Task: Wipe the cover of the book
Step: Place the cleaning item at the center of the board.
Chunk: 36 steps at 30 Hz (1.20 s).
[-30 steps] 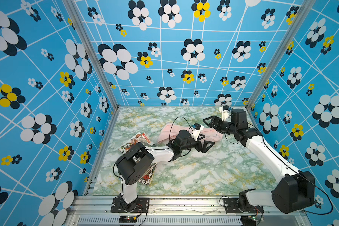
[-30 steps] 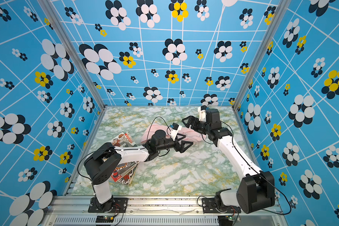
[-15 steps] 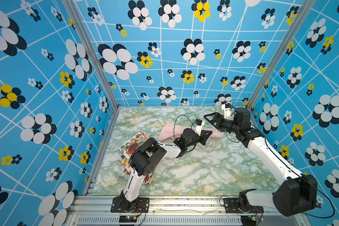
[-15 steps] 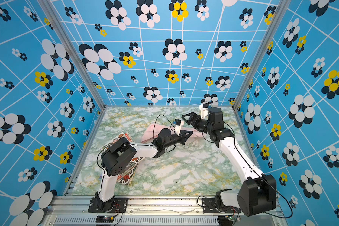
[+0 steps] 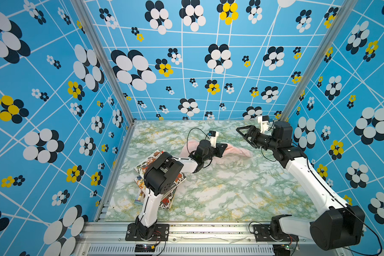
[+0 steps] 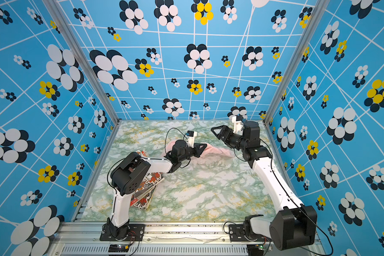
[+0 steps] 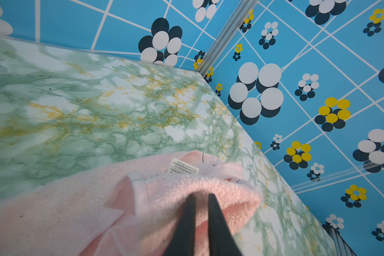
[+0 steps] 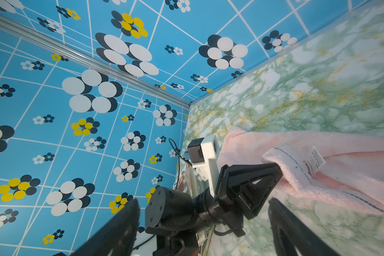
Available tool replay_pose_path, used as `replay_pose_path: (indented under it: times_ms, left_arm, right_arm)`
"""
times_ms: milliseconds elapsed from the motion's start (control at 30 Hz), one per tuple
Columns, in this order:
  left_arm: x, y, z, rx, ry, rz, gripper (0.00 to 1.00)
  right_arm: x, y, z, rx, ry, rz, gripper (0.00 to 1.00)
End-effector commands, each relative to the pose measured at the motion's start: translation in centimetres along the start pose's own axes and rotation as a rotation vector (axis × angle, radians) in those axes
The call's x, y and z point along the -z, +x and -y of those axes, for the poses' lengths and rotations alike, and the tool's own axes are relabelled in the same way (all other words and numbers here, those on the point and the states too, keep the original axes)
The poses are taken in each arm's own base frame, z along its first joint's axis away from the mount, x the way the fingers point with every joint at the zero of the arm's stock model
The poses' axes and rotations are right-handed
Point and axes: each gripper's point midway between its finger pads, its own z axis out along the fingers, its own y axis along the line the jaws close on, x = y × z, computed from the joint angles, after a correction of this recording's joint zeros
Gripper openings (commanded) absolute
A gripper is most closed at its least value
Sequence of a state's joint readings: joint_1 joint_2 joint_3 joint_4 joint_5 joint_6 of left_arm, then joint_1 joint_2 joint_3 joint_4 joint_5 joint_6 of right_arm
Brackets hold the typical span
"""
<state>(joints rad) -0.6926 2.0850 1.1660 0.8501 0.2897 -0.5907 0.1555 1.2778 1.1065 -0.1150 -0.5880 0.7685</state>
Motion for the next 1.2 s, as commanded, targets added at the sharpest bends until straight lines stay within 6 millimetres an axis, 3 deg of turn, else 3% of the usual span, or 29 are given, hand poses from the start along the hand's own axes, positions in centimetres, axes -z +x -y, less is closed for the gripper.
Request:
replay_pose_path:
  times_ms: [0,100,267,467,500,633,667,700,833,900,1100,1167]
  left_arm:
    - [0.6,-0.2,4.2,-0.081,0.135,-0.004,0.49]
    - [0.2,0.1,6.1,-0.124,0.211,-0.013,0.67]
    - [-1.6,0.8,7.0,-0.206,0.175,-0.016,0.72]
    - [-3.3,-0.3,5.6,-0.235,0.054,0.045,0.70]
    - [-3.6,-0.4,5.5,-0.236,0.052,0.047,0.64]
    - [-5.4,0.8,4.5,-0.224,0.011,-0.030,0.08]
    - [-5.5,1.1,4.2,-0.215,0.003,-0.045,0.00]
    - [-5.5,1.4,4.1,-0.209,0.001,-0.053,0.00]
    - [-3.8,2.2,3.3,-0.186,-0.017,-0.061,0.00]
    - [-2.3,2.3,1.7,-0.154,-0.065,-0.066,0.00]
    - [3.0,1.1,-5.1,-0.018,-0.253,-0.064,0.00]
    - [4.4,0.7,-6.4,-0.006,-0.307,-0.089,0.00]
  right_arm:
    - [0.2,-0.4,-1.2,0.007,-0.044,0.005,0.92]
    - [-0.2,-0.5,-1.4,-0.021,-0.078,0.005,0.92]
    - [-0.8,-0.4,-1.5,-0.078,-0.131,0.007,0.91]
    - [-0.8,0.1,-1.2,-0.102,-0.143,0.005,0.91]
    - [-0.8,0.1,-1.2,-0.106,-0.148,0.006,0.91]
    - [-0.6,-0.1,-1.7,-0.107,-0.165,0.013,0.91]
    - [-0.5,-0.1,-1.9,-0.101,-0.168,0.014,0.91]
    - [-0.4,-0.3,-2.1,-0.091,-0.167,0.014,0.90]
    - [0.4,-0.8,-2.3,-0.024,-0.101,0.018,0.91]
    - [1.0,-1.4,-1.1,0.025,0.010,0.042,0.91]
    - [4.7,-4.3,6.6,0.126,0.542,0.196,0.94]
    - [5.6,-4.5,8.1,0.153,0.640,0.216,0.94]
